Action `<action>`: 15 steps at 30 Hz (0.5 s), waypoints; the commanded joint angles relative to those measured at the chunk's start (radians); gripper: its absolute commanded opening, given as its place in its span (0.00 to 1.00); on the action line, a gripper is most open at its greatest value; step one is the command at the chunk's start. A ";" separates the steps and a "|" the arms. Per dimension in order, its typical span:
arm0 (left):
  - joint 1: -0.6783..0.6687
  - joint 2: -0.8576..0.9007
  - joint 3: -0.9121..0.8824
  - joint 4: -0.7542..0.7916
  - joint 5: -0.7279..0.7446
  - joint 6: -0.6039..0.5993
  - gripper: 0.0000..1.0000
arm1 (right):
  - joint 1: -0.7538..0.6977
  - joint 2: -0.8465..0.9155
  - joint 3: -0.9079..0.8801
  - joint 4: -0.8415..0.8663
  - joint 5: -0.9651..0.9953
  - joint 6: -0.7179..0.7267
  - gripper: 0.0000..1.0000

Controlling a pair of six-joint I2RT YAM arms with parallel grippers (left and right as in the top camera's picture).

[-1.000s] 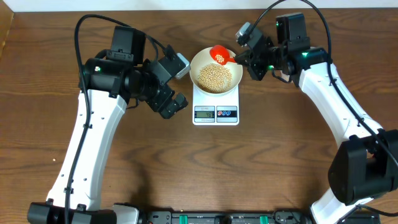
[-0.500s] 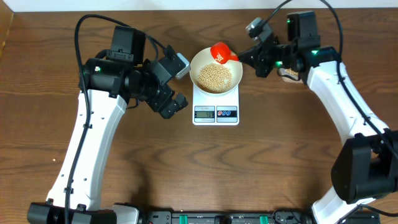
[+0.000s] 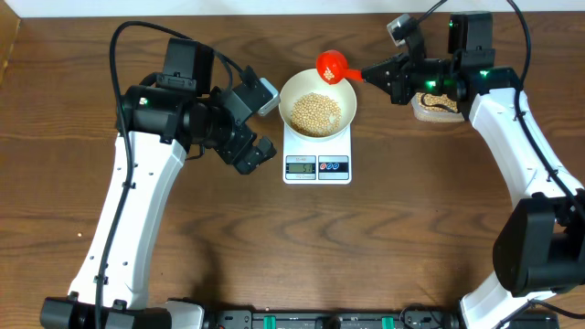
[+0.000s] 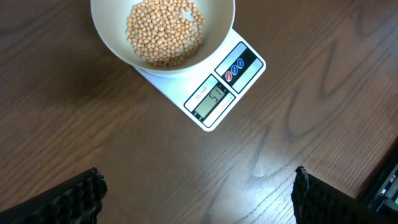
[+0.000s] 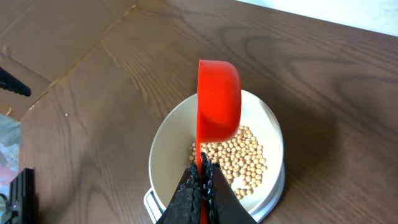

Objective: Scoop item into bowl and weigh 50g on scale

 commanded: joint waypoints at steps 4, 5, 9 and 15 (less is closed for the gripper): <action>-0.003 -0.008 -0.004 -0.002 0.005 -0.008 0.98 | -0.001 -0.026 0.007 0.002 -0.040 0.018 0.01; -0.003 -0.008 -0.004 -0.002 0.005 -0.008 0.98 | -0.001 -0.026 0.007 0.002 -0.040 0.018 0.01; -0.003 -0.008 -0.004 -0.002 0.005 -0.008 0.98 | -0.001 -0.026 0.007 0.002 -0.038 -0.002 0.01; -0.003 -0.008 -0.004 -0.002 0.005 -0.008 0.98 | -0.001 -0.026 0.007 0.002 -0.040 0.001 0.01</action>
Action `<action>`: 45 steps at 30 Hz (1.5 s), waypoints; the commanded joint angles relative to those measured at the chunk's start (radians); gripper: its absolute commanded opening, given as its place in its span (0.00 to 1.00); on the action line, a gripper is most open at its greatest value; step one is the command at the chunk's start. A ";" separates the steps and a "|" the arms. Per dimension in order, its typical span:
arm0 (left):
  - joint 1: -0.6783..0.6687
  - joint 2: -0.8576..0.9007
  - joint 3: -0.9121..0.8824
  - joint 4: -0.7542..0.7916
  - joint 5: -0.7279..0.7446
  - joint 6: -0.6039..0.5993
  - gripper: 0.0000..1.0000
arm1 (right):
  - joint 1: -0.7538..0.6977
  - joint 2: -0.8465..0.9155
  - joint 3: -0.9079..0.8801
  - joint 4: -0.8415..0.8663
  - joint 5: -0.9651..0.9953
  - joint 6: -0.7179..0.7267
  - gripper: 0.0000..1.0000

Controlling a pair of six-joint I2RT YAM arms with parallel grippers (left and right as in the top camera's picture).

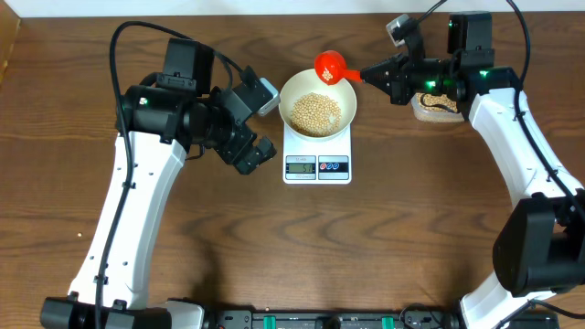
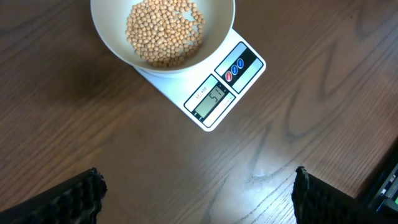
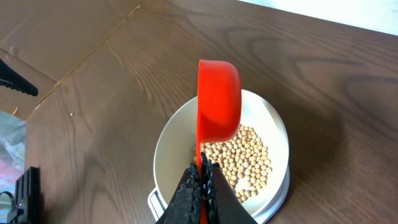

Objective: Scoop item into bowl and weigh 50g on scale

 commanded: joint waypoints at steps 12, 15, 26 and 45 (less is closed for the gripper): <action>-0.003 -0.008 -0.004 -0.001 0.005 -0.008 0.98 | -0.262 -0.027 0.007 0.011 -0.326 0.225 0.01; -0.003 -0.008 -0.004 -0.001 0.005 -0.008 0.98 | -0.359 -0.026 0.007 -0.042 -0.328 0.224 0.01; -0.003 -0.008 -0.004 -0.001 0.005 -0.008 0.98 | -0.505 -0.041 0.007 -0.435 0.016 -0.153 0.01; -0.003 -0.008 -0.004 -0.001 0.005 -0.008 0.98 | -0.334 -0.159 0.007 -0.408 0.645 -0.161 0.02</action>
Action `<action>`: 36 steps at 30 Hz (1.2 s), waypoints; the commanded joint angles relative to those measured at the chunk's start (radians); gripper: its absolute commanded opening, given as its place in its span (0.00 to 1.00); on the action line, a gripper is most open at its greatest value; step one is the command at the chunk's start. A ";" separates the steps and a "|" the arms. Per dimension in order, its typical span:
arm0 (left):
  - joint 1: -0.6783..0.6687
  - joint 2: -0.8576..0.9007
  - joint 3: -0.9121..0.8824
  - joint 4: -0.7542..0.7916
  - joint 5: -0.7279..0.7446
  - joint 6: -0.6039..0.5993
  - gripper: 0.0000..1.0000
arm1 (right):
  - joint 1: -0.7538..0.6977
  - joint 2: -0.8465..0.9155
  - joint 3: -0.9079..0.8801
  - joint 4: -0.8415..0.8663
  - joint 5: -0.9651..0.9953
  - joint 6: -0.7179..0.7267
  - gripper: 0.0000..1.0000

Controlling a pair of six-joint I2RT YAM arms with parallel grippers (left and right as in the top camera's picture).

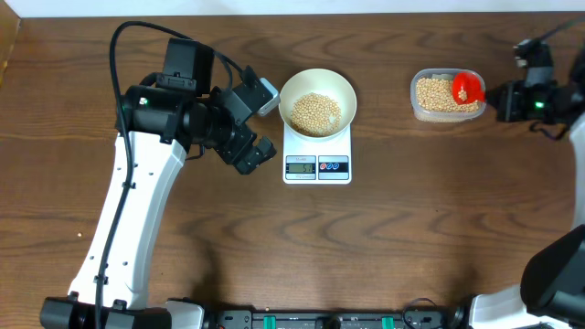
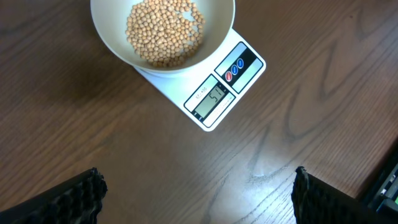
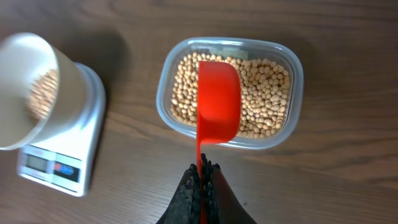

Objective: Scoop item into bowl and weigh 50g on scale

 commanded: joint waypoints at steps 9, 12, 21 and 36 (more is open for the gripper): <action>-0.003 -0.008 -0.004 -0.002 0.005 -0.008 0.98 | 0.285 -0.026 0.006 0.018 0.646 -0.024 0.01; -0.003 -0.008 -0.004 -0.002 0.005 -0.008 0.98 | 0.311 -0.026 0.006 0.026 0.673 -0.024 0.01; -0.003 -0.008 -0.004 -0.002 0.005 -0.008 0.98 | 0.312 -0.029 0.006 0.070 0.618 -0.019 0.01; -0.003 -0.008 -0.004 -0.002 0.005 -0.008 0.98 | 0.359 -0.030 0.006 0.310 -0.226 0.145 0.01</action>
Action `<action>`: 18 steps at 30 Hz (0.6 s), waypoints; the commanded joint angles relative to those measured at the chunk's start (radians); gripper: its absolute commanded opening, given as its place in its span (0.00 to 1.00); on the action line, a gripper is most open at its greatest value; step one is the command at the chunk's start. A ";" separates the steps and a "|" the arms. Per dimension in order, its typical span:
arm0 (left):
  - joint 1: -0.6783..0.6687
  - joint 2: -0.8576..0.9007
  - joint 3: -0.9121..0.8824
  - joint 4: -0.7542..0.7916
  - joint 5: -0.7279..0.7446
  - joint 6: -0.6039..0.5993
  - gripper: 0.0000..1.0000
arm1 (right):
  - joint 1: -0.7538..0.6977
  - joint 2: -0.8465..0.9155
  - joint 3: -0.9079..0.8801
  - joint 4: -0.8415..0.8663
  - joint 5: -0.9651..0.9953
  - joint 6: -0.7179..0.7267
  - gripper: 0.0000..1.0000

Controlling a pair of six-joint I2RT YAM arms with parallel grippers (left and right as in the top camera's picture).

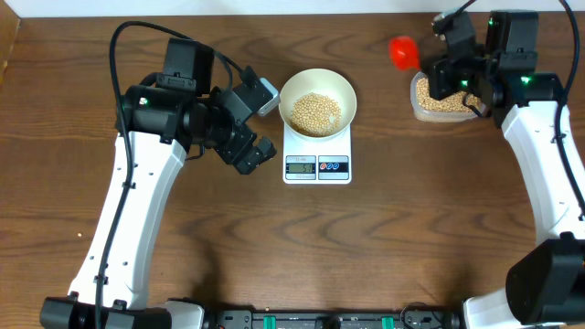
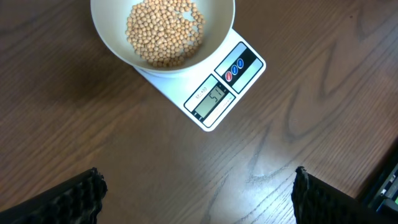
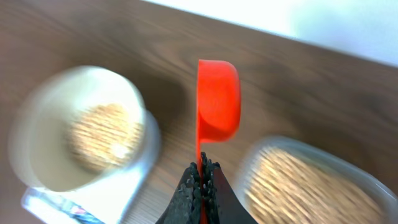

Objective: Scoop item into bowl and weigh 50g on scale

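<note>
A cream bowl [image 1: 317,110] of soybeans sits on a white scale [image 1: 317,166]; in the left wrist view the scale's display [image 2: 214,96] reads about 54. My right gripper [image 1: 437,71] is shut on the handle of a red scoop [image 1: 401,51], held above the table left of the clear tub of soybeans [image 1: 441,100]. In the blurred right wrist view the scoop [image 3: 217,99] hangs between bowl [image 3: 87,134] and tub [image 3: 305,183]. My left gripper [image 1: 256,155] stands open, low over the table left of the scale, its fingers [image 2: 74,196] wide apart with nothing between them.
The table's far edge runs just behind the scoop and the tub. My left arm stands over the left half of the table. Bare wood lies in front of the scale.
My right gripper, still shut on the scoop, has swung from right of the tub to its left side; the scoop went from over the tub's beans to above the table between tub and bowl. Left arm unchanged.
The right gripper held the scoop, with a few beans in it, at the bowl's far rim for two moments. Then the scoop was over the tub of beans. Now it hangs left of the tub. The scale has read about 54 throughout, and the left gripper stayed open.
</note>
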 commanded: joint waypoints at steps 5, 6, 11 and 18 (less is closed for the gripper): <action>-0.003 -0.008 -0.004 -0.001 0.005 -0.008 0.98 | 0.137 0.006 0.006 0.043 -0.257 0.055 0.01; -0.003 -0.008 -0.004 -0.001 0.005 -0.008 0.98 | 0.156 0.010 0.006 0.045 -0.257 0.050 0.01; -0.003 -0.008 -0.004 -0.001 0.005 -0.008 0.98 | 0.236 0.029 0.006 0.050 -0.196 -0.007 0.01; -0.003 -0.008 -0.004 -0.001 0.005 -0.008 0.98 | 0.317 0.071 0.005 0.022 0.020 -0.105 0.01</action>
